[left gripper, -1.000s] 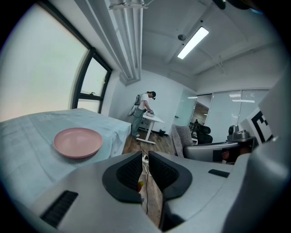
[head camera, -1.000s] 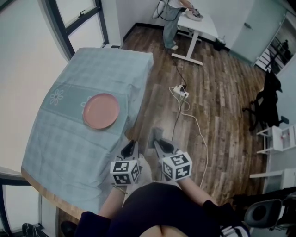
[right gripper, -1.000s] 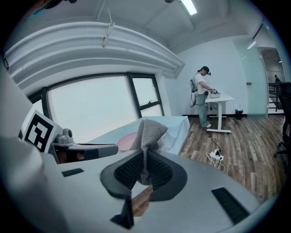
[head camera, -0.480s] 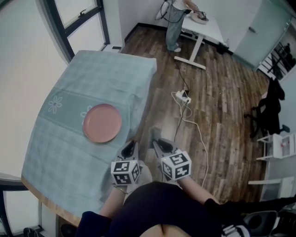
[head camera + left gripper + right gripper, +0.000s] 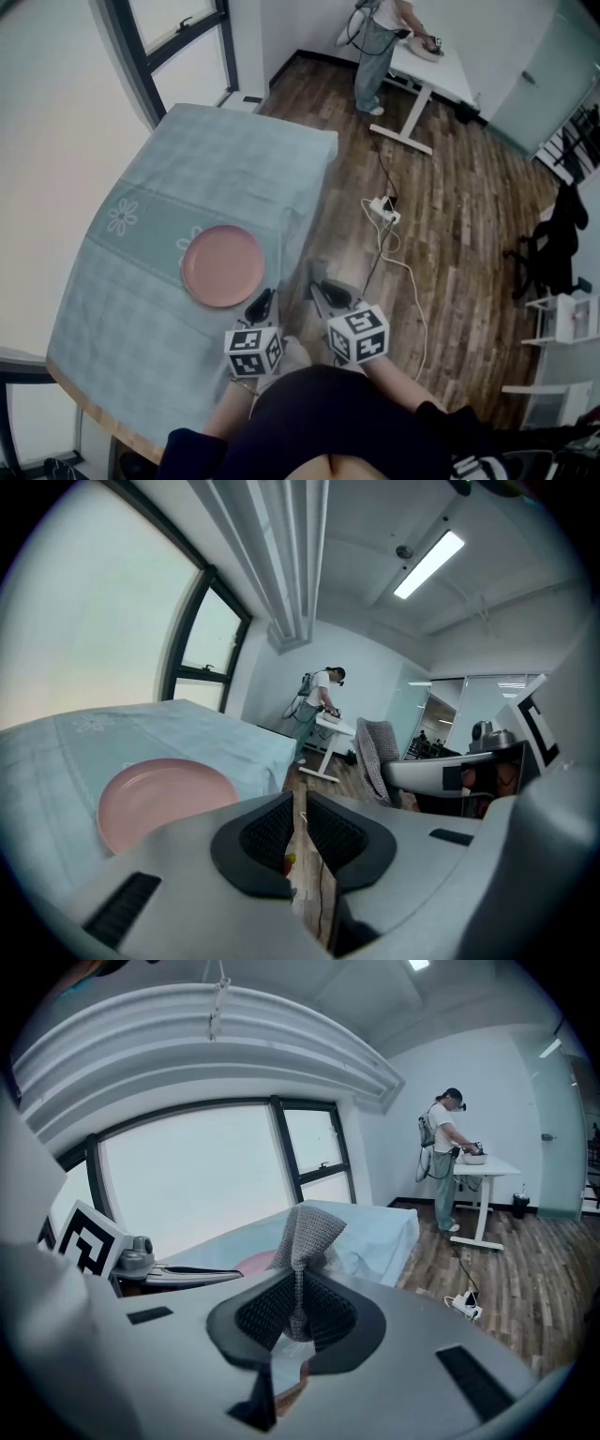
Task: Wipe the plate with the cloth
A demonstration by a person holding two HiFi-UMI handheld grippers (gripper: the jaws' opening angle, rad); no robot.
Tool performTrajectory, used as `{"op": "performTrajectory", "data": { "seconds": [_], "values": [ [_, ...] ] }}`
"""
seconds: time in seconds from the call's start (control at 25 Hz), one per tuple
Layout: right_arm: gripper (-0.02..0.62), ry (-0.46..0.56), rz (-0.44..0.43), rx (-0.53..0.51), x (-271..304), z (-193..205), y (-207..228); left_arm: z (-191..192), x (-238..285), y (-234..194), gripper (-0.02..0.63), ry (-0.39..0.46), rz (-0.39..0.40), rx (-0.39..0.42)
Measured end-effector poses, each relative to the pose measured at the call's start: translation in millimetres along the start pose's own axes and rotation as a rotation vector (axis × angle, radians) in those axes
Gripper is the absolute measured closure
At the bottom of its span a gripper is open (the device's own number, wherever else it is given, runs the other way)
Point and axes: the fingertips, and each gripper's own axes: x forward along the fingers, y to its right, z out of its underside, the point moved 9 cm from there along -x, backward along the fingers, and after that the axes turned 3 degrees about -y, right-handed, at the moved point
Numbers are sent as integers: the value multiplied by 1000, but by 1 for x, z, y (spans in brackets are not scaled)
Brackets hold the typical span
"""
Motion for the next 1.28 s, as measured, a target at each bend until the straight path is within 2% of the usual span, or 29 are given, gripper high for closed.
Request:
{"op": "performTrajectory", "data": {
  "seconds": [0.6, 0.96, 1.28],
  "values": [
    [563, -30, -145, -99, 91, -39, -32, -4, -10, -89, 551, 22, -197, -109],
    [563, -73, -193, -155, 124, -48, -44, 1, -18, -121, 551, 24, -280, -175],
    [563, -126, -256, -211, 157, -54, -51, 14, -24, -150, 551, 21, -418, -262]
  ]
}}
